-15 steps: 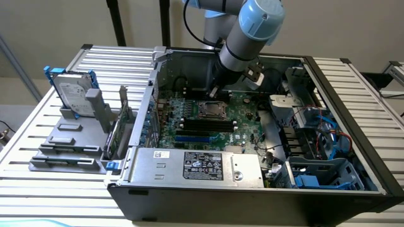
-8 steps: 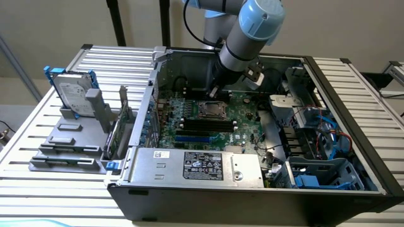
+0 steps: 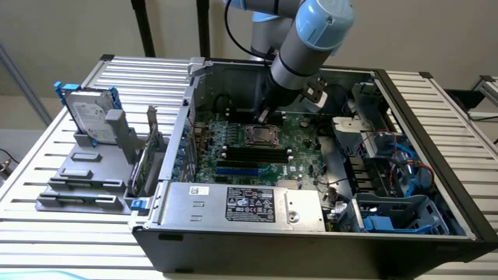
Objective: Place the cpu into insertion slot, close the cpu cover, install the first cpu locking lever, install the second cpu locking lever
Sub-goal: 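Install the second cpu locking lever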
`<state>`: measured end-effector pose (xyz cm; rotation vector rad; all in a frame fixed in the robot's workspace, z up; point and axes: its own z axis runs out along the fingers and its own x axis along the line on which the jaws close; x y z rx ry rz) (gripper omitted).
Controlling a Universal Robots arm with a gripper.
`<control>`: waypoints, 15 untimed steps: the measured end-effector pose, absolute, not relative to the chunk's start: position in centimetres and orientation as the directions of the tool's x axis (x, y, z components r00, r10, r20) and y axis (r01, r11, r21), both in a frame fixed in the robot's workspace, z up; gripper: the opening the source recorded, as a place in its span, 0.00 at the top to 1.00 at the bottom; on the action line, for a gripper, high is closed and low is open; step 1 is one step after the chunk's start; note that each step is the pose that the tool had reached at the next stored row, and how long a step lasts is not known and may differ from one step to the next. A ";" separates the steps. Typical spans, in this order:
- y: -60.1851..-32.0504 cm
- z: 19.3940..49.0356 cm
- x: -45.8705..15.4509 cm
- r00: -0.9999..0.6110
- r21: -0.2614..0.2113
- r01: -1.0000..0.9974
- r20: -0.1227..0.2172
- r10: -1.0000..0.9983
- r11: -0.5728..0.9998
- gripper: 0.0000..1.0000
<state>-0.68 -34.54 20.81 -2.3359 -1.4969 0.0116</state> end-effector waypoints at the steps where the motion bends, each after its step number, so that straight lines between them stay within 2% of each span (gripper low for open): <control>1: -34.7 21.0 -0.8 0.437 -0.307 0.877 0.187 0.880 -0.371 0.89; 15: -37.9 24.0 -1.5 0.437 -0.308 0.876 0.186 0.880 -0.370 0.89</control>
